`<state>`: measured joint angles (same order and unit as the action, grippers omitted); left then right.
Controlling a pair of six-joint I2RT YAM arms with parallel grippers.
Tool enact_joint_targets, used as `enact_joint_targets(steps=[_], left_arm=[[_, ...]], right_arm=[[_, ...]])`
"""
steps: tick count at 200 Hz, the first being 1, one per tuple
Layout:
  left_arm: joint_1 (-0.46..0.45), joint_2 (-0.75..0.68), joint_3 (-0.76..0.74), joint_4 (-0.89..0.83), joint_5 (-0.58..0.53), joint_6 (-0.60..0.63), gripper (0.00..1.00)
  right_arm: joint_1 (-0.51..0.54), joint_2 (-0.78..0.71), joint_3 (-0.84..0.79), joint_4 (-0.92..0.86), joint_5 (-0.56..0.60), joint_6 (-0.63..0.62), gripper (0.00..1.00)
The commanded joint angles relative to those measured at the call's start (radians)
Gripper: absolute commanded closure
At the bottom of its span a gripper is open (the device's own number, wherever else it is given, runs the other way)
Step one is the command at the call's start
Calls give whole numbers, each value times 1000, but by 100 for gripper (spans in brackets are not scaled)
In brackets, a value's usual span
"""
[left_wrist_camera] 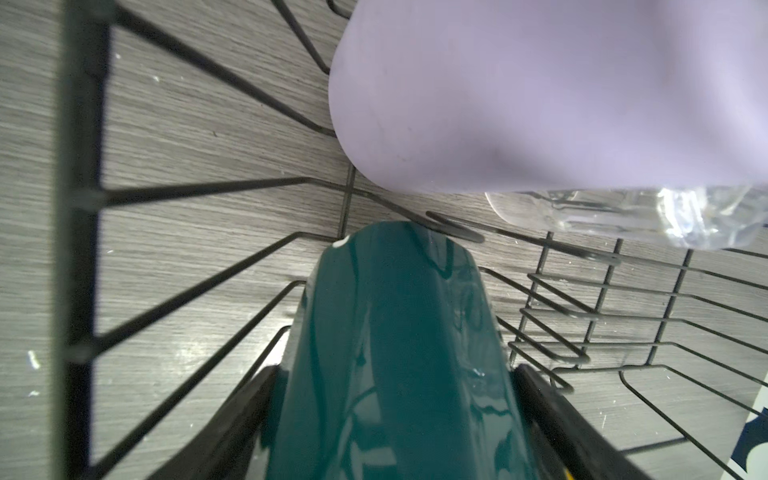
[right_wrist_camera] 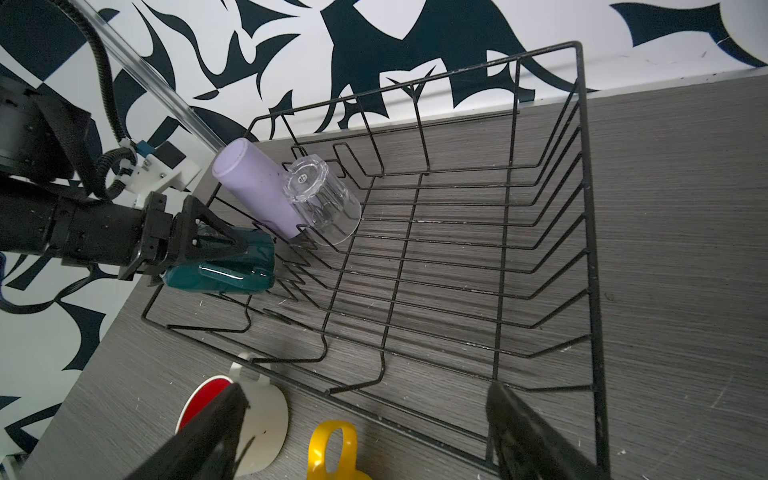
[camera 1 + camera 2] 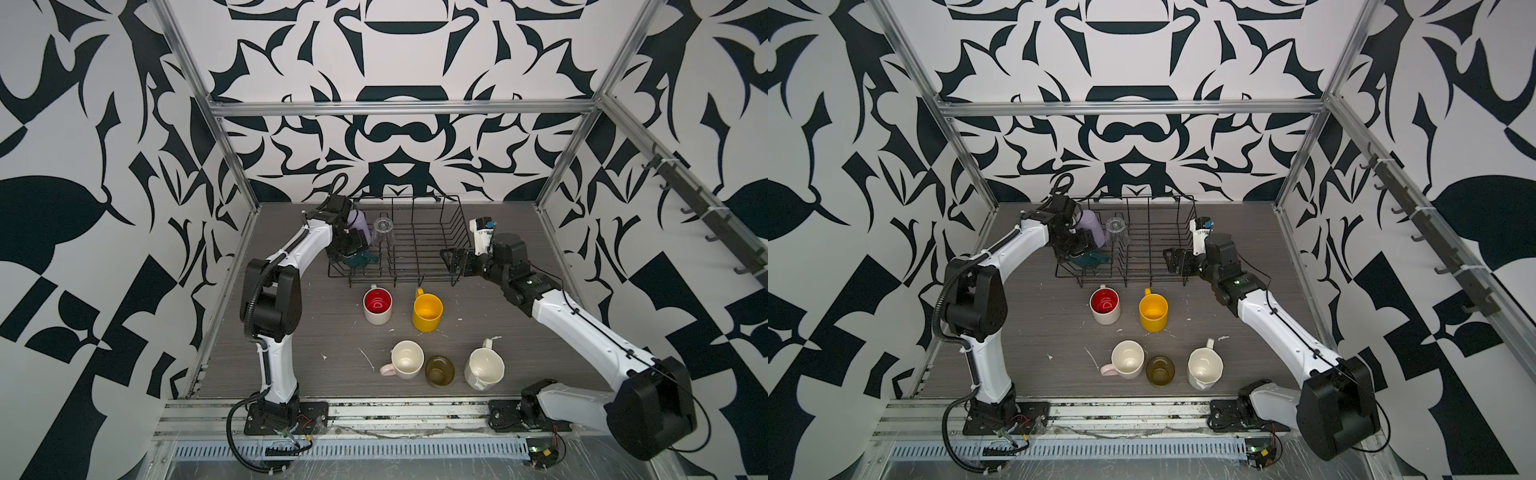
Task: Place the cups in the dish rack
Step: 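Lower the dark green mug upside down into the rack beside the lavender cup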
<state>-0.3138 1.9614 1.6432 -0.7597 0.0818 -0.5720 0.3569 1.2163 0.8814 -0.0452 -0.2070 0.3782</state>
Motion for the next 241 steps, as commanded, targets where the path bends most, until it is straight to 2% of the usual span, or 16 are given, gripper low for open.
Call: enact_joint_targets(steps=[1,18,22,44,50,148,200,241], left_arm=[[-2,-9,0,38,29,16,16],[-2,-18,-10,53,36,18,16],[-1,-20,-14,57,42,18,12],[-1,-25,-23,70,64,17,11],[0,-28,-23,74,66,17,8],[1,-102,-61,133,78,16,7],[5,-219,-105,182,56,40,7],[44,-437,-229,283,-16,93,7]], right_arm=[[-6,-7,11,25,-13,7,8],[-6,-8,11,21,-13,8,8],[-4,-8,11,20,-13,9,8],[-6,-8,13,17,-15,10,7],[-6,-8,12,17,-14,9,8],[-6,-14,22,-21,-6,-2,8],[-6,14,68,-116,-7,-35,11],[7,35,138,-265,9,-82,18]])
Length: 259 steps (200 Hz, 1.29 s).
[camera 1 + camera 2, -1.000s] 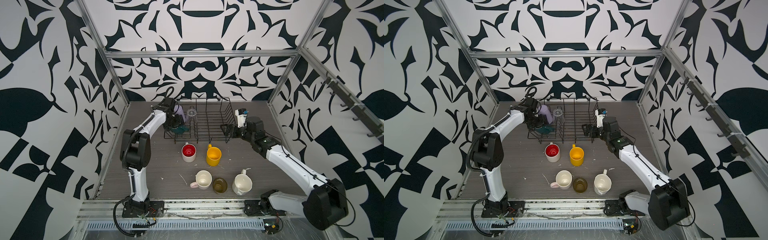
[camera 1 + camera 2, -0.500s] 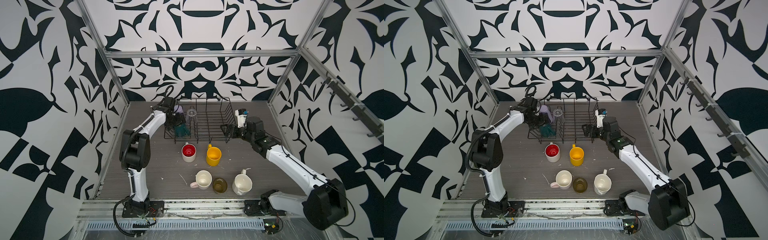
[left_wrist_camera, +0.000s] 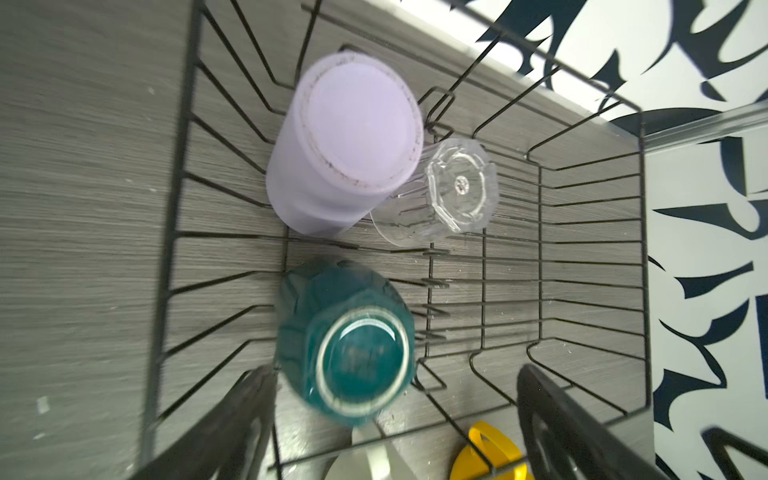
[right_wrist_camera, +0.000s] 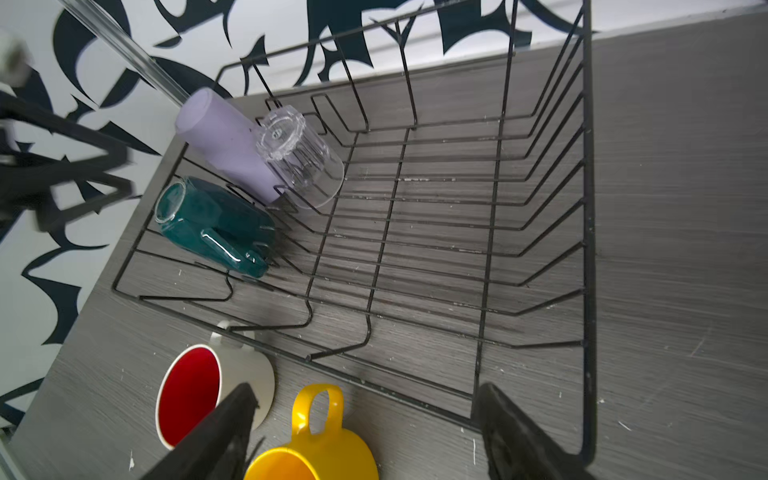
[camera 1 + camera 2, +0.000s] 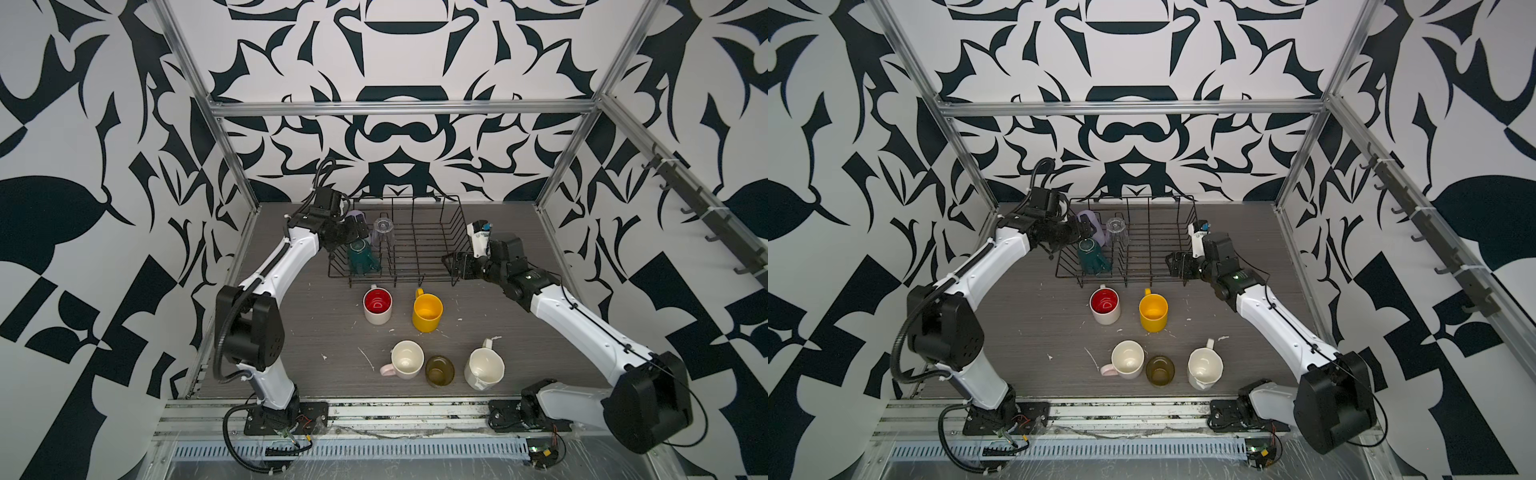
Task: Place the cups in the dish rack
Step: 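Open the left gripper and withdraw while the right gripper moves to the red-lined mug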
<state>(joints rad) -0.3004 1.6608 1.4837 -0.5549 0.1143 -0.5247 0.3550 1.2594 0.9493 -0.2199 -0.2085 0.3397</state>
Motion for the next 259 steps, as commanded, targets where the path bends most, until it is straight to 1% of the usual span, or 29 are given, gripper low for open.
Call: enact_joint_targets(steps=[1,7,22,37,40,55,89,119,144,174,186,200,214,259], left_arm=[[32,-141,-74,83,-52,48,7],[39,-183,-101,109,-63,59,6],[51,-287,-171,170,-100,98,0],[60,-377,-239,220,-133,137,1],[61,-417,-253,230,-137,143,1],[75,-506,-323,288,-132,172,1],[105,-627,-450,389,-135,186,1],[121,-654,-484,387,-140,189,1],[124,-664,-488,376,-150,176,1],[126,-682,-514,401,-163,172,1],[126,-688,-510,386,-166,172,1],[126,-699,-517,379,-172,180,1],[126,-712,-530,386,-188,188,1],[127,-739,-531,373,-213,196,1]], right_arm=[[10,-9,70,-93,11,-44,18],[14,-14,70,-106,21,-45,18],[28,-35,69,-139,43,-44,20],[43,-62,72,-180,71,-37,21],[47,-67,72,-187,77,-37,21],[71,-92,66,-216,114,-37,22],[135,-95,73,-279,167,-30,25],[228,-71,88,-312,249,-33,28],[288,-20,161,-365,261,-50,32],[352,44,215,-364,268,-61,37],[377,77,245,-369,252,-56,41],[412,113,271,-363,253,-55,50],[445,149,298,-357,258,-44,56],[507,270,389,-362,221,-24,57]])
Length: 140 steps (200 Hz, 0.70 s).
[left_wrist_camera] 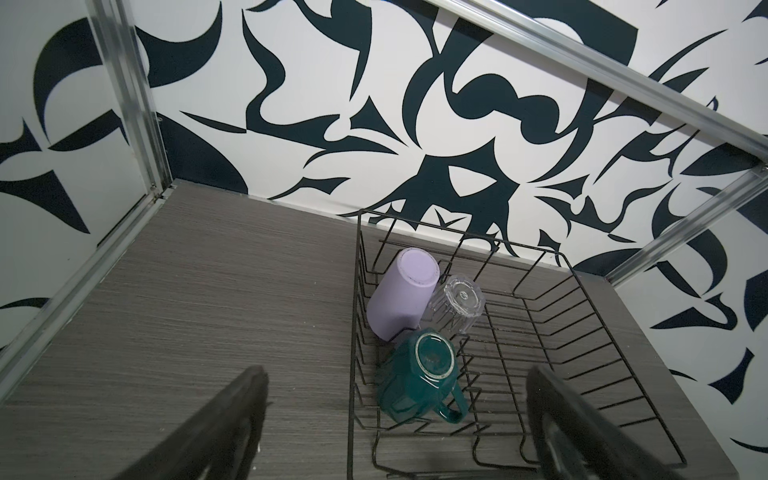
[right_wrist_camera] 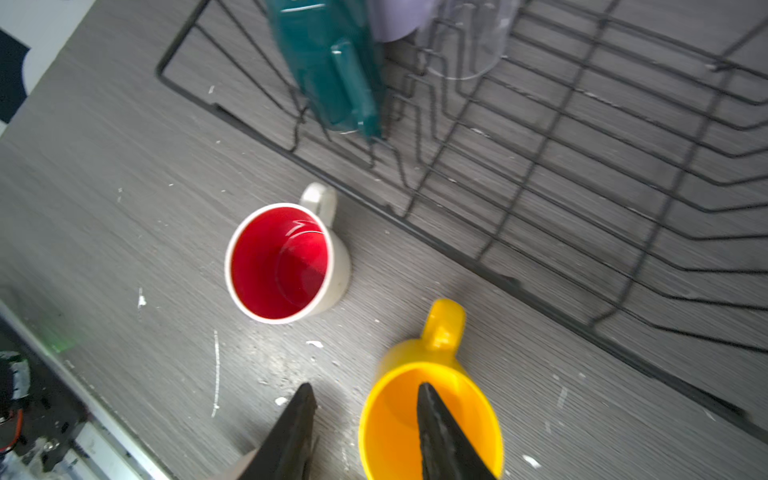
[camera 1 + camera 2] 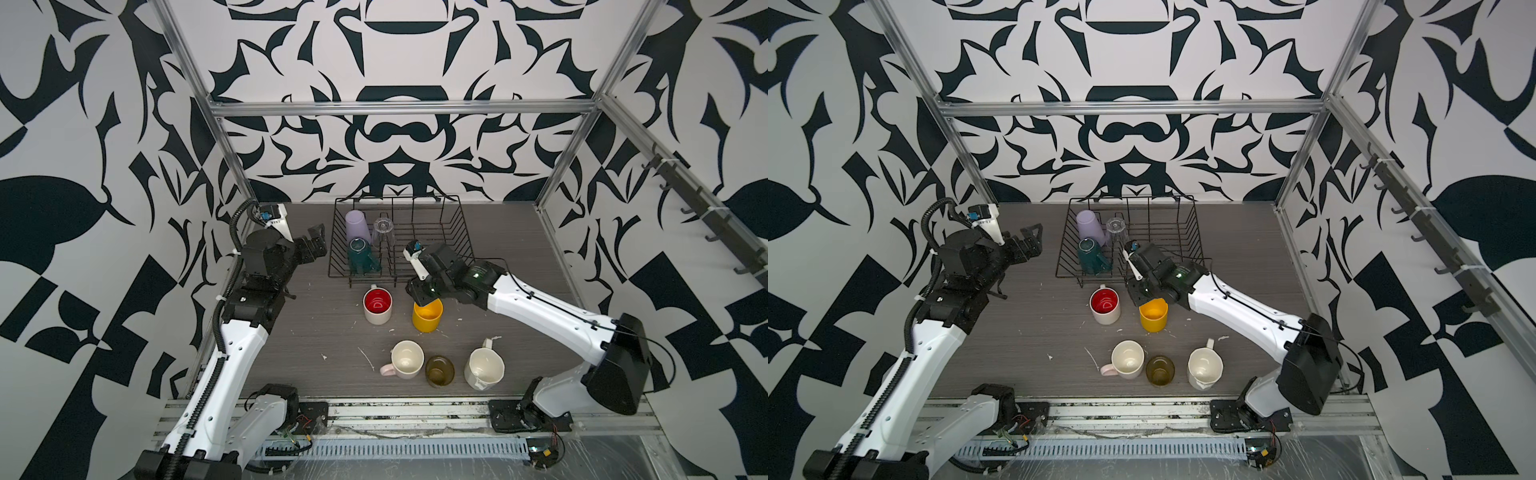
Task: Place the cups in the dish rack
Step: 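Open the left gripper and withdraw while the right gripper moves to the red-lined mug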
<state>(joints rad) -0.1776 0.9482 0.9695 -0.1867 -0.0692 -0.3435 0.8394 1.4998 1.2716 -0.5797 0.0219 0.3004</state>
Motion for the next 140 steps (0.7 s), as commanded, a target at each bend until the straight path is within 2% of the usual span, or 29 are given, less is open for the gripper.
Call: enact_joint_targets(steps=[1,36,93,140], left_arm=[[4,-27,-17,5,-31,15,1],[4,-52,-31,-14,-41,24,1],[4,-68,-46,-7,-52,28,1],[5,-77,-53,-15,-48,20,1]], right_arm=[[24,32,68,-2,-10,15,57],[49,93,92,-8,-13,19,57],[50,77,67,-9,3,32,58],[70,154,84,7,-1,50,58]])
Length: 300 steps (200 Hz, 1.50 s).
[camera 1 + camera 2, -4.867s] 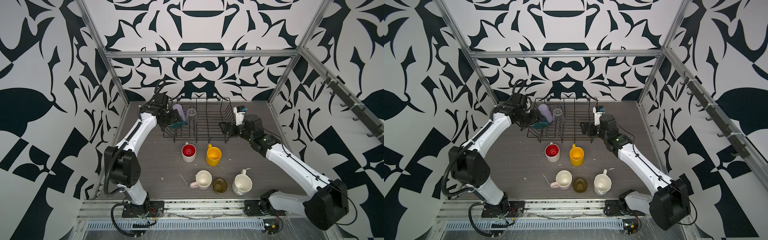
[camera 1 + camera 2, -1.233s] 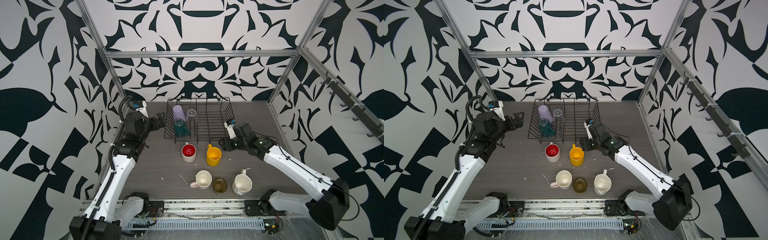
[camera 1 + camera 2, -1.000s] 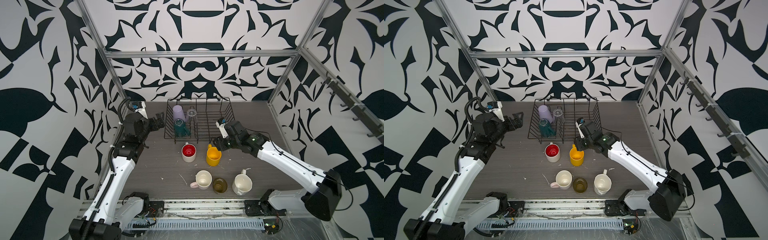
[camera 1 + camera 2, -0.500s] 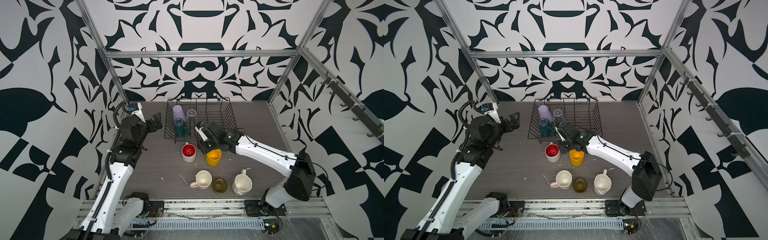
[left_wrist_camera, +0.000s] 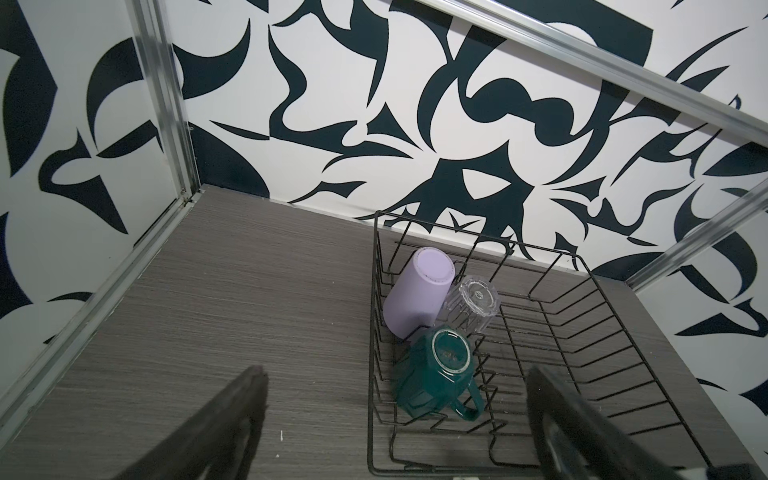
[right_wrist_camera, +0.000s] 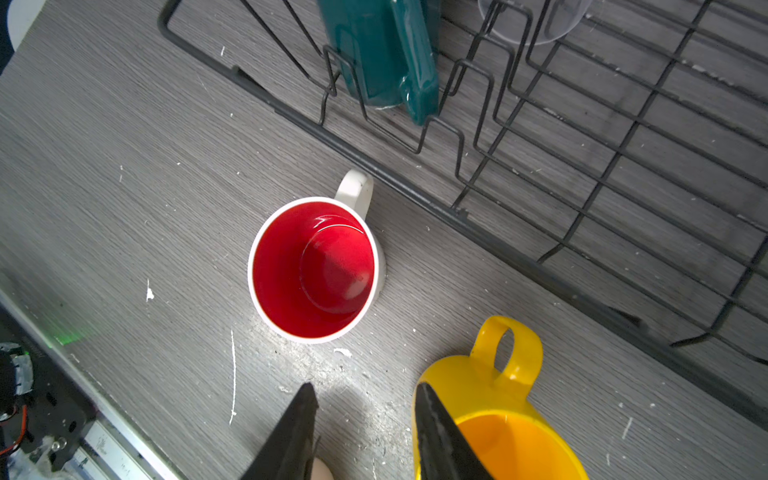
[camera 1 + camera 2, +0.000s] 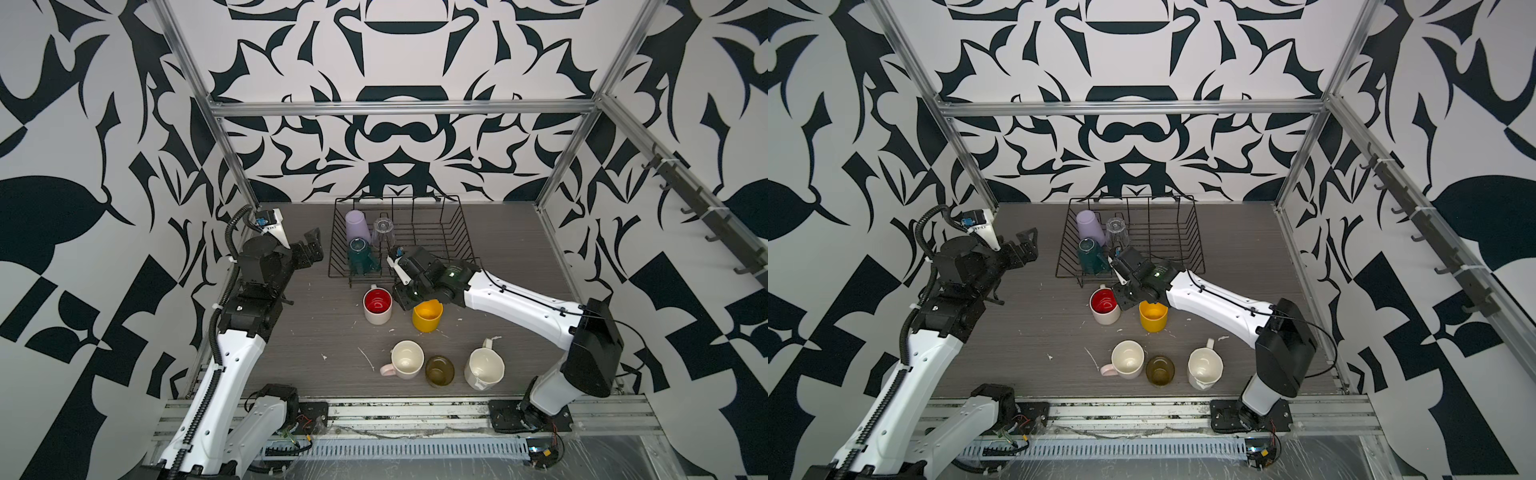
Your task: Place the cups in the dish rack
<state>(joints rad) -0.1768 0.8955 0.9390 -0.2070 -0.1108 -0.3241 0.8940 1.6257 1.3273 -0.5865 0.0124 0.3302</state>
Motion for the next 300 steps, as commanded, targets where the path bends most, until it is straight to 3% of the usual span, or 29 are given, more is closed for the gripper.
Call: enact_joint_targets(steps=[1,91,118,143,187,219,243,300], left_arm=[[4,-25,-23,6,-6,0,1],[4,-61,-39,-37,-23,-25,1],[5,-50,-19,-130,-11,-52,0],[5,-23,1,-265,122,-123,0],[-33,44,-8,-478,417,-248,19],[-228,88,-38,-483,282,-313,20],[-291,170,-45,-467,275,-346,25],[-418,309,-23,-462,166,-372,34]], right_arm=[[16,30,29,14,10,20,58],[56,84,69,32,1,29,58],[63,80,77,29,13,30,57],[59,44,66,26,39,15,55],[14,-40,60,30,55,-19,49],[-52,-101,19,87,14,-26,38],[-103,-158,-25,129,-19,-17,31],[-164,-331,-162,197,40,-7,16]])
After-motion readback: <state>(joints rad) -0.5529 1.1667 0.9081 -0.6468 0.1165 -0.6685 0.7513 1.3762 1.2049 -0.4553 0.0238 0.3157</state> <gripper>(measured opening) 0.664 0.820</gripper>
